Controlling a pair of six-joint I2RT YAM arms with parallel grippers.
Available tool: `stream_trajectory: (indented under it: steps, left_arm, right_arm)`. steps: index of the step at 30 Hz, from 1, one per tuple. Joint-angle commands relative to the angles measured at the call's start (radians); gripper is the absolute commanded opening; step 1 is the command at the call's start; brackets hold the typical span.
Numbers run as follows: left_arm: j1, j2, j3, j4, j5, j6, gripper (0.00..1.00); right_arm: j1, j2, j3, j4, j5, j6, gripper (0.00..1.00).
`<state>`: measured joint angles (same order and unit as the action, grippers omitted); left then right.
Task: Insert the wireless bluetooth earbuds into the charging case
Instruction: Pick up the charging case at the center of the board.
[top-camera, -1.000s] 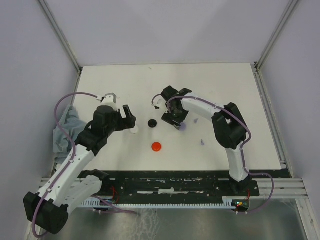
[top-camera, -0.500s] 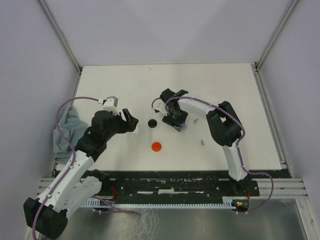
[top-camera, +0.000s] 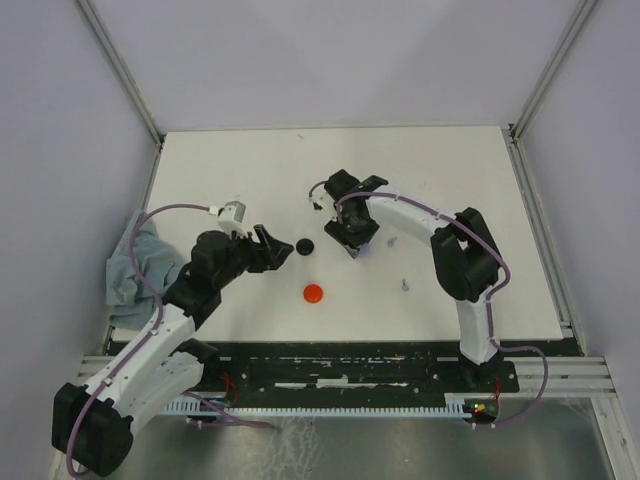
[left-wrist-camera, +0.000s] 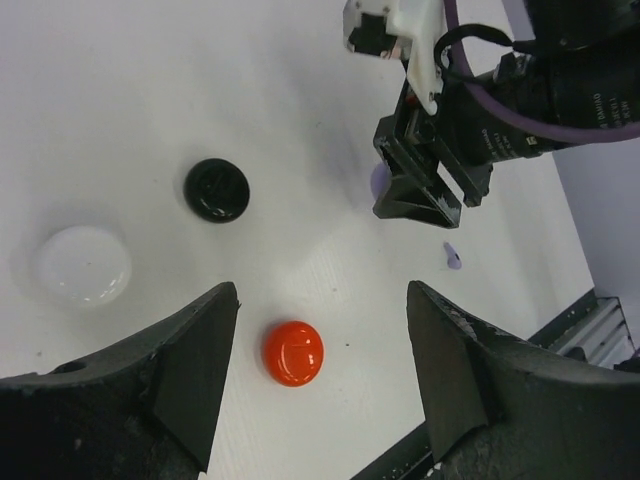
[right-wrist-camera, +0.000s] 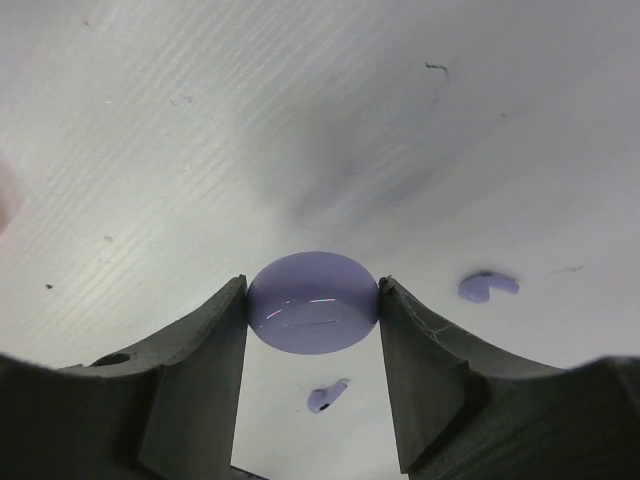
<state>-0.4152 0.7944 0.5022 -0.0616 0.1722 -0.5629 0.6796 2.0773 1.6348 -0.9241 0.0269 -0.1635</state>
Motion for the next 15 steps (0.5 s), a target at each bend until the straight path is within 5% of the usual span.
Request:
stream_trajectory:
  steps: [1,15]
  left_arm:
    - [-0.058,0.018,-0.015,0.188,0.029,-0.075,0.75]
    - [-0.261,0.139,-0.013,0.433,-0.074,-0.1,0.73]
  right_arm:
    - [-0.002,-0.16,-0.032,0.073,0.025,0.191,0.46]
    - [0.019,-0.556,-0.26,0.375,0.034,0.598,0.46]
